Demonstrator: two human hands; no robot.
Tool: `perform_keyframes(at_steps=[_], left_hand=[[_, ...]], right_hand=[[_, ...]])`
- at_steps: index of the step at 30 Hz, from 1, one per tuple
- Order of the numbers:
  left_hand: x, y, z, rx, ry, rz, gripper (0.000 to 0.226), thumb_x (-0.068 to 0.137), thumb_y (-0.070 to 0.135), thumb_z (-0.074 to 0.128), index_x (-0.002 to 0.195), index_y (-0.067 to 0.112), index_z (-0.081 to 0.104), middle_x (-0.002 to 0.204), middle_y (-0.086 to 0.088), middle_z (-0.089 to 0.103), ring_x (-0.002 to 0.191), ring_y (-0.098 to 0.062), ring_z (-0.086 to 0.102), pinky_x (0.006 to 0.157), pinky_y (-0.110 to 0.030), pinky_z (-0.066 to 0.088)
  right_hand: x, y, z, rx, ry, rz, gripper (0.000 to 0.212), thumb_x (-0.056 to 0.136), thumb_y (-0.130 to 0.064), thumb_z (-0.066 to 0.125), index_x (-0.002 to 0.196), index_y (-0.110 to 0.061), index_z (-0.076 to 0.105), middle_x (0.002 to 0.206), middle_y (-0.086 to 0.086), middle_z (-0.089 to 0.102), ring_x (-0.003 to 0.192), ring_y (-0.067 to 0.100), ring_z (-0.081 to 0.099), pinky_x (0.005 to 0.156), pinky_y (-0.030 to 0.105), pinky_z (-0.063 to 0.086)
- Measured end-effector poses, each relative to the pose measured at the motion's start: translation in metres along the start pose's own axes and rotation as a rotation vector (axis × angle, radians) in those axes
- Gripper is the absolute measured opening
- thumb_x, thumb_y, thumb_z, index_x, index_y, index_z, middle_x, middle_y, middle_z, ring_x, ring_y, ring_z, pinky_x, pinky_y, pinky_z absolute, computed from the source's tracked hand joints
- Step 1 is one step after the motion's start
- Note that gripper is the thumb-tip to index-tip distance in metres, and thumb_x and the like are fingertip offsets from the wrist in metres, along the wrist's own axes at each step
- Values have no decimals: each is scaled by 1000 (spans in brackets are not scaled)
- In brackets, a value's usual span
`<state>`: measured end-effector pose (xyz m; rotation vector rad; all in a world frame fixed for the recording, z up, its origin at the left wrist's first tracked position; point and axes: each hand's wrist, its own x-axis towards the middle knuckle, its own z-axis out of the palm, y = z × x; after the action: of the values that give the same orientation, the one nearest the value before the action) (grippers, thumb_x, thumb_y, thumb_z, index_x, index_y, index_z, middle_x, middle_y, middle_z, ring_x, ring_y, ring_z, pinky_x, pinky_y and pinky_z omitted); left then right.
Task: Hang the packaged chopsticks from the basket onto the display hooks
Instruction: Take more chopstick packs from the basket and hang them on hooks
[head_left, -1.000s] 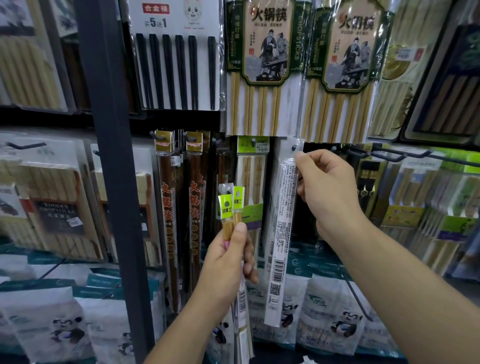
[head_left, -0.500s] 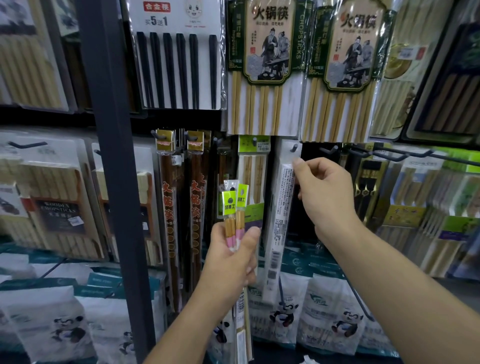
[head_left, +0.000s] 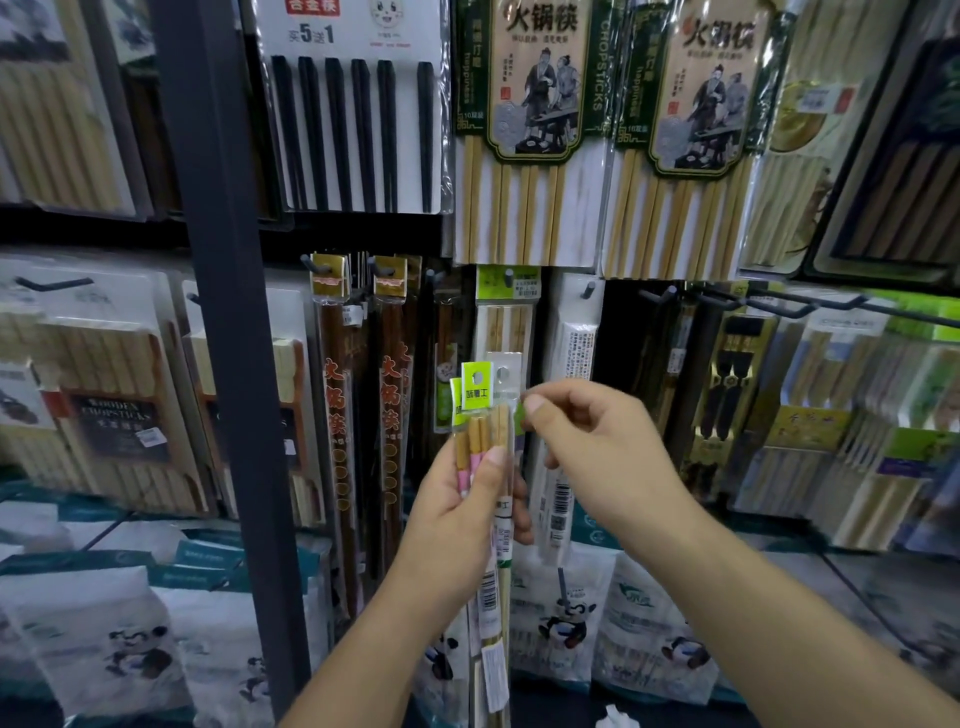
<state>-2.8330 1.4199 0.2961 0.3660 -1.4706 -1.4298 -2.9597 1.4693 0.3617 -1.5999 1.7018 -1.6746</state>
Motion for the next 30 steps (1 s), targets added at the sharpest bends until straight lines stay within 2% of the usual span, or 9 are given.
perform_keyframes(at_steps=[3, 6, 8, 11, 15, 19, 21, 25, 30], left_hand=[[-1, 1, 0, -26, -6, -10, 23, 96, 43, 55, 107, 30, 71, 89, -9, 71, 75, -15, 69, 64, -24, 59], [0, -1, -1, -34, -3, -19, 24, 96, 45, 57, 105, 28, 72, 88, -4, 72, 75, -21, 69, 64, -32, 59], [0, -3, -2, -3, 11, -10, 26, 97, 45, 57, 109, 28, 73, 97, -4, 76, 89, -20, 73, 74, -30, 60], [0, -6, -4, 35, 33, -21, 24, 97, 46, 55, 105, 31, 73, 105, -2, 77, 100, -17, 74, 84, -28, 60], [2, -6, -7, 3, 70, -54, 24, 92, 44, 55, 92, 23, 69, 82, 1, 70, 72, -15, 65, 68, -25, 58], [1, -3, -6, -39, 44, -66, 26, 91, 43, 57, 95, 18, 62, 68, -1, 57, 53, -13, 51, 51, -26, 50], [1, -4, -5, -39, 35, -69, 33, 91, 43, 56, 100, 12, 58, 65, 0, 53, 49, -12, 46, 47, -25, 46], [1, -4, -5, -41, 37, -61, 30, 94, 40, 56, 100, 10, 57, 63, 0, 48, 47, -12, 40, 44, -24, 41], [1, -2, -6, -102, 14, -105, 30, 92, 42, 59, 99, 13, 55, 63, 0, 40, 45, -11, 31, 40, -21, 28]], right_hand=[[-1, -2, 2, -13, -32, -2, 15, 99, -27, 65, 88, -32, 73, 64, -25, 65, 63, -8, 59, 60, 8, 45], [-3, -4, 3, 76, -59, 16, 16, 99, -21, 65, 85, -20, 74, 55, -14, 61, 50, -2, 56, 49, 12, 46], [-5, -7, 3, 122, -52, 25, 17, 99, -18, 65, 84, -16, 73, 53, -10, 58, 45, 1, 53, 44, 15, 46], [3, -12, -3, 76, 80, -30, 17, 97, -23, 65, 82, -22, 74, 63, -10, 62, 55, -2, 53, 54, 13, 47], [19, -23, -18, 120, 235, -71, 24, 99, -26, 62, 78, -19, 71, 60, -5, 54, 55, 6, 48, 52, 16, 42], [33, -29, -25, 130, 282, -55, 30, 100, -29, 61, 75, -15, 68, 61, -2, 49, 59, 13, 45, 58, 25, 42], [38, -28, -26, 154, 300, -18, 33, 100, -29, 61, 74, -9, 67, 61, -1, 47, 61, 14, 44, 59, 26, 41], [43, -21, -25, 155, 323, 10, 38, 100, -29, 63, 82, 5, 63, 65, 8, 43, 62, 19, 41, 52, 15, 40], [45, -14, -24, 109, 325, 20, 38, 99, -33, 63, 85, 3, 67, 64, 6, 46, 59, 13, 44, 57, 17, 45]])
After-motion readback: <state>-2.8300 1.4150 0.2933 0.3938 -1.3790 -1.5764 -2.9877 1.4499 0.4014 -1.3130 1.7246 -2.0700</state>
